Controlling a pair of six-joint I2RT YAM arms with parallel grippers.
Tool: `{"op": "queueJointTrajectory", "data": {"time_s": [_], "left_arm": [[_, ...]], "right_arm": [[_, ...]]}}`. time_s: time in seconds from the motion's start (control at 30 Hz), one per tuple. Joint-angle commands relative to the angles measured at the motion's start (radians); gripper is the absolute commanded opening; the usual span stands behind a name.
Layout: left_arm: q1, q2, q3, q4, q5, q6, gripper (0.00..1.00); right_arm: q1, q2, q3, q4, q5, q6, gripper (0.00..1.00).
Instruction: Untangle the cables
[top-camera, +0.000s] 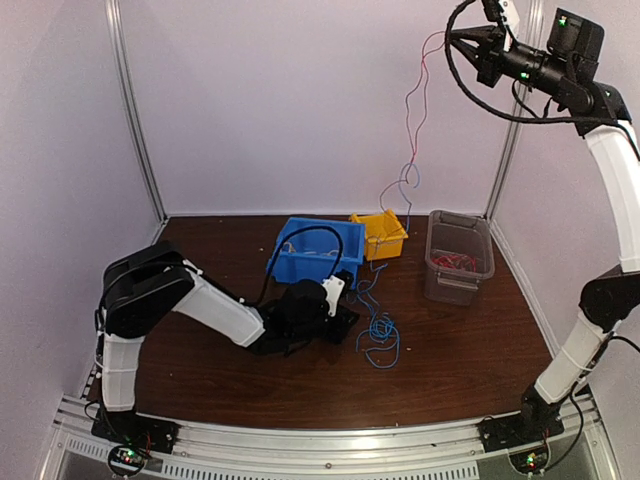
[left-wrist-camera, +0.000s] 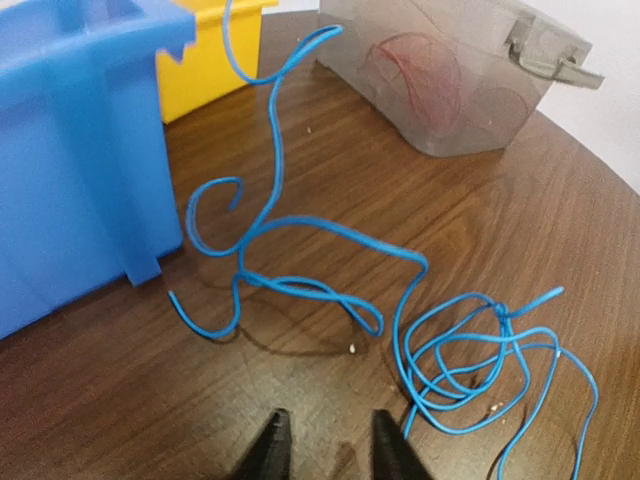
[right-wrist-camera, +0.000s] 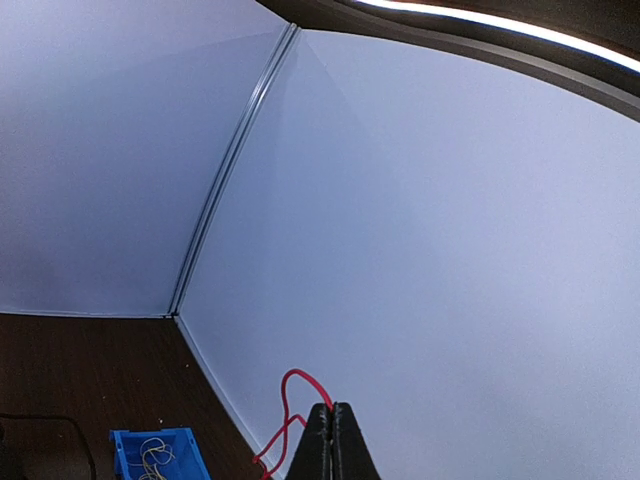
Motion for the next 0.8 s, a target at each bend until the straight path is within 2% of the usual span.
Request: {"op": "queueJointTrajectory", "data": {"time_s": [0.0,0.1,0.23,0.3,0.37,0.47,0.6,0.67,0.77], "left_arm": [[-0.005,-0.092,0.019,0.135,-0.082,0.053,0.38],[-0.014,-0.110,0.056,0.199,-0.116,0.145,0.44],[-0.047,-0.096,0.164,0.201,-0.134,0.325,0.47],[-0.060,-0.080,0.226,0.197,-0.135,0.372,0.53],[-0.062,-0.060,0.300,0.175,-0.116,0.367,0.57],[-0.062,-0.024,0.399,0.158,-0.089,0.337,0.71],[-0.061,0.027,0.513,0.161,-0.099,0.276,0.73],[-0.059,0.064,0.595,0.105,-0.110,0.230,0.74],[-0.058,0.117,0.718,-0.025,-0.141,0.170,0.67]], "right_arm": [[-0.032,0.014,0.021,0.045,0.024,0.000,0.00],[-0.034,0.002,-0.003,0.045,0.001,0.005,0.00],[-0.034,-0.017,-0.039,0.050,-0.028,0.023,0.00],[-0.034,-0.025,-0.064,0.055,-0.039,0.030,0.00],[-0.033,-0.035,-0.094,0.060,-0.049,0.034,0.00],[-0.034,-0.051,-0.145,0.067,-0.060,0.037,0.00],[-0.030,-0.069,-0.201,0.071,-0.079,0.038,0.00],[-0.027,-0.077,-0.215,0.071,-0.086,0.039,0.00],[-0.025,-0.085,-0.225,0.071,-0.091,0.042,0.00]]}}
